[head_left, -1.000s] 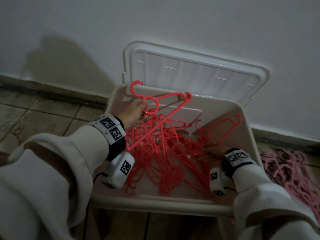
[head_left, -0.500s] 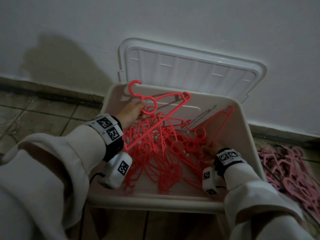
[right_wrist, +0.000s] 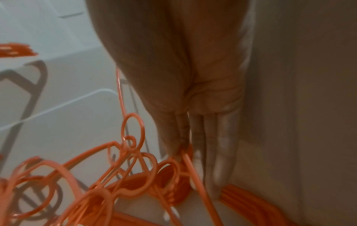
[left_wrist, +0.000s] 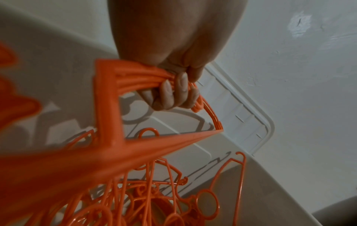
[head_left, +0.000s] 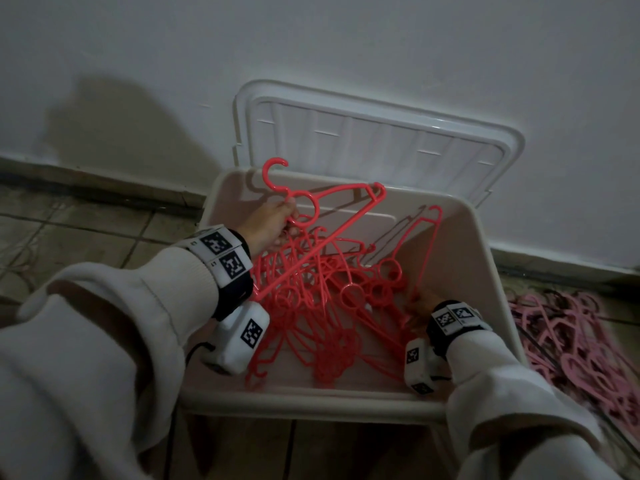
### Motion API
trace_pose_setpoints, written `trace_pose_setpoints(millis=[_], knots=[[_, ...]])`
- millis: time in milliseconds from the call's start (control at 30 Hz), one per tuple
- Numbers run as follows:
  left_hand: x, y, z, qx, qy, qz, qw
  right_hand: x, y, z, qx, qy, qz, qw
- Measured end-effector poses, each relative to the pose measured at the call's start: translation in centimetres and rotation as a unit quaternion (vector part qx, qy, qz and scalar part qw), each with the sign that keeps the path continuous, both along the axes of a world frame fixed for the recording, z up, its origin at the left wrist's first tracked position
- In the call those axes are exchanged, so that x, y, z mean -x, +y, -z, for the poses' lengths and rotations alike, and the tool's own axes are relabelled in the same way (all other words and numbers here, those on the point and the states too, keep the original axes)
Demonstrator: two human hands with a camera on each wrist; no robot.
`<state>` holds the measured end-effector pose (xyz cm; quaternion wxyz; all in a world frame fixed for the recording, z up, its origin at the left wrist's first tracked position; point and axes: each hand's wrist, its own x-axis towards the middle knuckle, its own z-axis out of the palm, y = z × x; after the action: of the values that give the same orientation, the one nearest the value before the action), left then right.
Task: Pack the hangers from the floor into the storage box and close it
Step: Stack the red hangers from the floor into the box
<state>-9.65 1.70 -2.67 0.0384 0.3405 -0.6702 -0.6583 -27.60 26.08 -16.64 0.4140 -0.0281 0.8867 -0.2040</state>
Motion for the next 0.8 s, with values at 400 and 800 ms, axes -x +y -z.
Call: trace_pose_setpoints(millis=[400, 800], knots=[[-0.3, 0.4, -0.1, 0.009, 0.003, 0.003, 1.000, -1.9, -2.6, -4.9, -0.129, 0.113, -0.196, 0.965], [0.1, 0.5, -0.1, 0.031, 0.006, -0.004, 0.999, -2.0, -2.4, -7.2, 0.129, 0.169, -0.144, 0.966]])
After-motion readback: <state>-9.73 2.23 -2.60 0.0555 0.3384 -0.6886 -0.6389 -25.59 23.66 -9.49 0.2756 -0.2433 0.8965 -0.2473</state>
